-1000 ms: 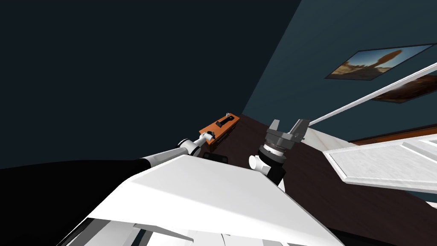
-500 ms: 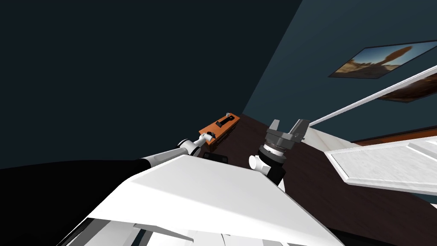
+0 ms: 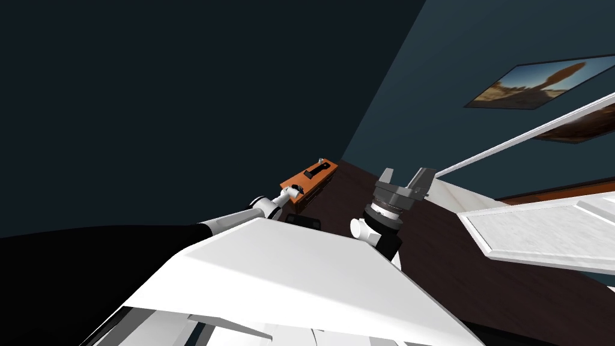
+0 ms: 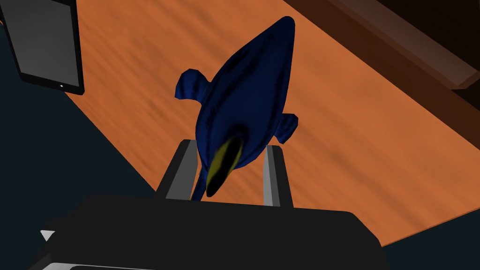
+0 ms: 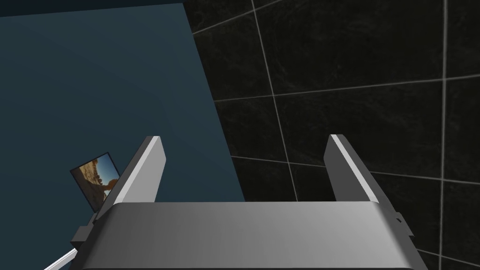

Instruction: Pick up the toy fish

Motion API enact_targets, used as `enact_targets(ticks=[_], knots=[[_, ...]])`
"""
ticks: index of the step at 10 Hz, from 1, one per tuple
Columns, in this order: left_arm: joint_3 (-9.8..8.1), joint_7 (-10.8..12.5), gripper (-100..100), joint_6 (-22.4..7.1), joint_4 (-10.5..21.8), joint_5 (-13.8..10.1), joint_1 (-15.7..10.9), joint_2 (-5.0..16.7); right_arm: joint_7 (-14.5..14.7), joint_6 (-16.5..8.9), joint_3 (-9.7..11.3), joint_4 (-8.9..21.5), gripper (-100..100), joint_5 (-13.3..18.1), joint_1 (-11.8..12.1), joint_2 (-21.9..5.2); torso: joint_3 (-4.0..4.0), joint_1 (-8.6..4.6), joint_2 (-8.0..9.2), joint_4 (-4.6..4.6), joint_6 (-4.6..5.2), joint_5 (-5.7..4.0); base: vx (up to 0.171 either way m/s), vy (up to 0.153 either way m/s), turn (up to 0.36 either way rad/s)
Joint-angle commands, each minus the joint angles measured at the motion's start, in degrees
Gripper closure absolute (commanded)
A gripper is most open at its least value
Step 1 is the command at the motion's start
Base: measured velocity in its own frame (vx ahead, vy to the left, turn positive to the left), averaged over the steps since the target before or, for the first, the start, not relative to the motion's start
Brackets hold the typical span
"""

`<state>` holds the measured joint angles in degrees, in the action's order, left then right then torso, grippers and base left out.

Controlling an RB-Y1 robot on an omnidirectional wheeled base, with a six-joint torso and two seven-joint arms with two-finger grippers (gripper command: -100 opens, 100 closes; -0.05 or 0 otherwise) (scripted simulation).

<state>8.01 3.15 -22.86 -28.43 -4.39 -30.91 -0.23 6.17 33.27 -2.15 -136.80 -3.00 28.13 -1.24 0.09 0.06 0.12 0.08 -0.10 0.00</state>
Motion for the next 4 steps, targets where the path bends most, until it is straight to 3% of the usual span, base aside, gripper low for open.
enact_targets(ticks=[1,3,4], knots=[[-0.06,0.2,100,0.4,2.7,-0.5,-2.2,-0.2,0.0,0.0,0.0,0.0,0,0.0,0.0,0.0,0.0,0.0,0.0,0.0,0.0,0.0,-0.04,0.021,0.001],[-0.01,0.1,100,-0.2,1.8,-0.5,-1.7,-0.1,0.0,0.0,0.0,0.0,0,0.0,0.0,0.0,0.01,-0.02,0.04,-0.02,-0.01,0.0,-0.018,0.007,-0.001],[-0.02,0.1,0,-0.1,1.9,-0.5,-1.7,-0.1,0.0,0.0,0.0,0.0,0,0.0,0.0,0.0,-0.01,-0.05,-0.01,-0.02,-0.01,-0.01,0.0,0.0,0.0]])
